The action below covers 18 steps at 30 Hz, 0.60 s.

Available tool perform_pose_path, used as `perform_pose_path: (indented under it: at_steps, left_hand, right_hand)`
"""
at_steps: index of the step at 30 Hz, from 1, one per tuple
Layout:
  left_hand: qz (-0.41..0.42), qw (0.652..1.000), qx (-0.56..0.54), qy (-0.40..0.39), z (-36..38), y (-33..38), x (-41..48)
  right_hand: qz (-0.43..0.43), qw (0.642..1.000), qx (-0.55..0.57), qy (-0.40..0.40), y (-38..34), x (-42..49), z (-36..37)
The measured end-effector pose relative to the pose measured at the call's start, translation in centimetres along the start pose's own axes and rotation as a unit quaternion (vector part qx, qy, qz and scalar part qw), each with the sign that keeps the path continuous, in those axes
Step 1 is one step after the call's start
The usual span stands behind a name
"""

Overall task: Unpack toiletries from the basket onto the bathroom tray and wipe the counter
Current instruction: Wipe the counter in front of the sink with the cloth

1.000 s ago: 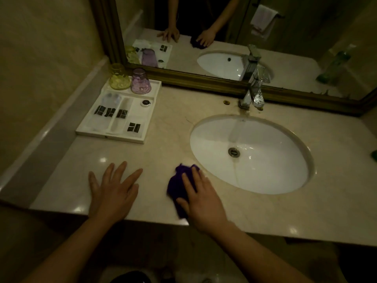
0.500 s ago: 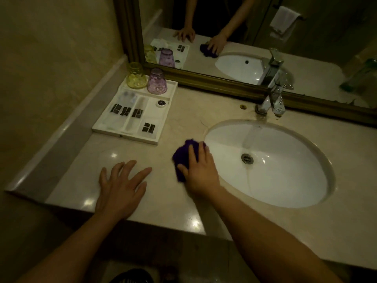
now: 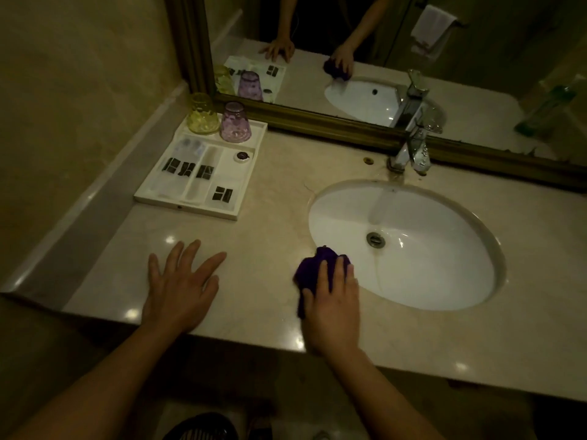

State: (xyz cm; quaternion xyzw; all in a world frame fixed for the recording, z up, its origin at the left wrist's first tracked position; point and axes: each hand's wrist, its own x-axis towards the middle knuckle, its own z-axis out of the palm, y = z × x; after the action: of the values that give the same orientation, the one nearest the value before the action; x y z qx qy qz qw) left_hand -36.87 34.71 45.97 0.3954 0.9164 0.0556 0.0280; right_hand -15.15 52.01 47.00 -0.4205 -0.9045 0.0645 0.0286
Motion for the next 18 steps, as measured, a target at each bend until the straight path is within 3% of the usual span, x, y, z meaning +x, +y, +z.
perform_pose_path:
  at_steps: [4, 6, 9, 12, 14, 16, 18]
  left_hand:
    - [0.003, 1.000, 0.009, -0.003, 0.2, -0.3, 0.0]
    - [0.009, 1.000, 0.008, -0.007, 0.3, -0.6, 0.0]
    - [-0.001, 1.000, 0.007, -0.007, 0.5, -0.5, 0.0]
    - [-0.004, 1.000, 0.003, -0.007, 0.4, -0.2, 0.0]
    - [-0.001, 1.000, 0.002, -0.006, 0.2, -0.1, 0.0]
    - [-0.002, 1.000, 0.002, -0.005, 0.1, -0.2, 0.0]
    - [-0.001, 1.000, 0.000, -0.005, 0.2, -0.3, 0.0]
  right_hand:
    - [-0.185, 0.983, -0.009, 0.003, -6.7, -3.6, 1.5]
    - [-0.213, 0.977, -0.015, -0.011, -5.1, -4.9, 1.0]
    - [-0.147, 0.989, -0.021, -0.002, 1.5, -6.7, -0.6]
    - [-0.017, 1.000, -0.009, 0.020, 6.3, -7.0, -2.1]
    - [0.056, 0.994, 0.093, 0.032, 6.2, -6.0, -2.9]
    - [0.110, 0.959, 0.254, 0.068, 5.7, -4.2, -4.1]
    - [0.138, 0.917, 0.373, 0.042, 5.9, -2.5, -5.2]
